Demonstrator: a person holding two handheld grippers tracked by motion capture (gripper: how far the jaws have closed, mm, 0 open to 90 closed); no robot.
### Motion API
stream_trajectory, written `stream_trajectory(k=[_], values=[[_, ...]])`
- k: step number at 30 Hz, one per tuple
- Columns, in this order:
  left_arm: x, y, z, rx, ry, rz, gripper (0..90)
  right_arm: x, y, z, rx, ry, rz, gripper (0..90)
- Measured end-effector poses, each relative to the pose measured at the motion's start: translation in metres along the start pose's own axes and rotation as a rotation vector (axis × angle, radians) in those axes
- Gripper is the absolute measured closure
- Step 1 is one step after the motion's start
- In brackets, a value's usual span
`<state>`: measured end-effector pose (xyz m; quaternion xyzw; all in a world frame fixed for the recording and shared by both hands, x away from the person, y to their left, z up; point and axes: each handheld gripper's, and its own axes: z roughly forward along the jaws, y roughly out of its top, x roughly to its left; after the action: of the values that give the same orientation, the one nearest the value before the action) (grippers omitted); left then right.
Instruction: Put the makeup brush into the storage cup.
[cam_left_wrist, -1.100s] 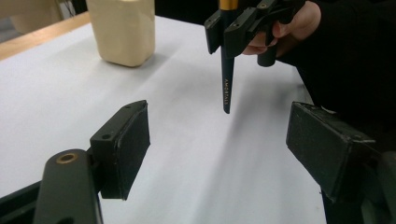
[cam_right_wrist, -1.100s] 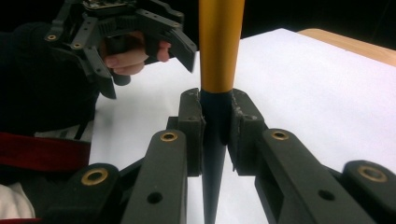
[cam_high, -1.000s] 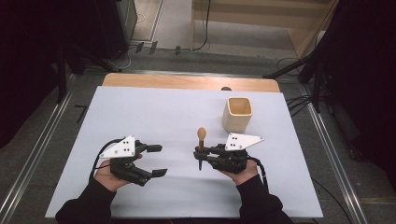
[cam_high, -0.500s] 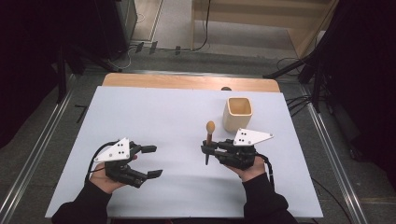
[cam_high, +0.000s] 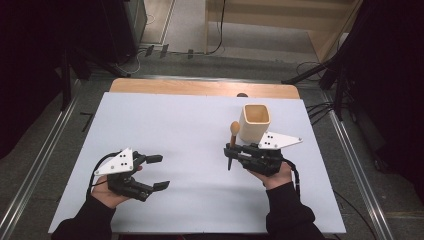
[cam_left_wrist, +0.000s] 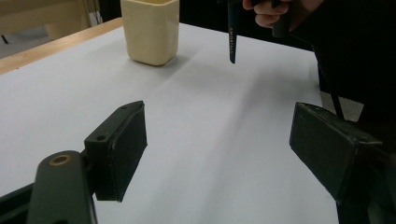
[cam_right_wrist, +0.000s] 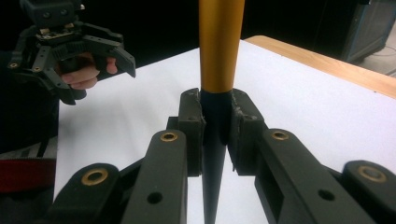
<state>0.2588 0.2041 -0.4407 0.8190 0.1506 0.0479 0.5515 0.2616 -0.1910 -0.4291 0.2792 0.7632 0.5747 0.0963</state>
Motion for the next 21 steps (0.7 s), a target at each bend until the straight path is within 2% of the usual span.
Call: stream_trajectory(k=[4, 12, 21], values=[[0.001, 0.000, 0.000, -0.003, 0.005, -0.005, 19.9, -0.002, 0.003, 0.000, 0.011, -0.019, -0.005, 78.5], [0.003, -0.001, 0.000, 0.000, -0.005, -0.013, 19.9, -0.010, 0.012, -0.005, -0.003, -0.060, -0.014, 78.5], [0.003, -0.001, 0.000, -0.001, 0.001, -0.015, 19.9, -0.021, 0.027, -0.016, -0.008, -0.102, 0.017, 78.6]])
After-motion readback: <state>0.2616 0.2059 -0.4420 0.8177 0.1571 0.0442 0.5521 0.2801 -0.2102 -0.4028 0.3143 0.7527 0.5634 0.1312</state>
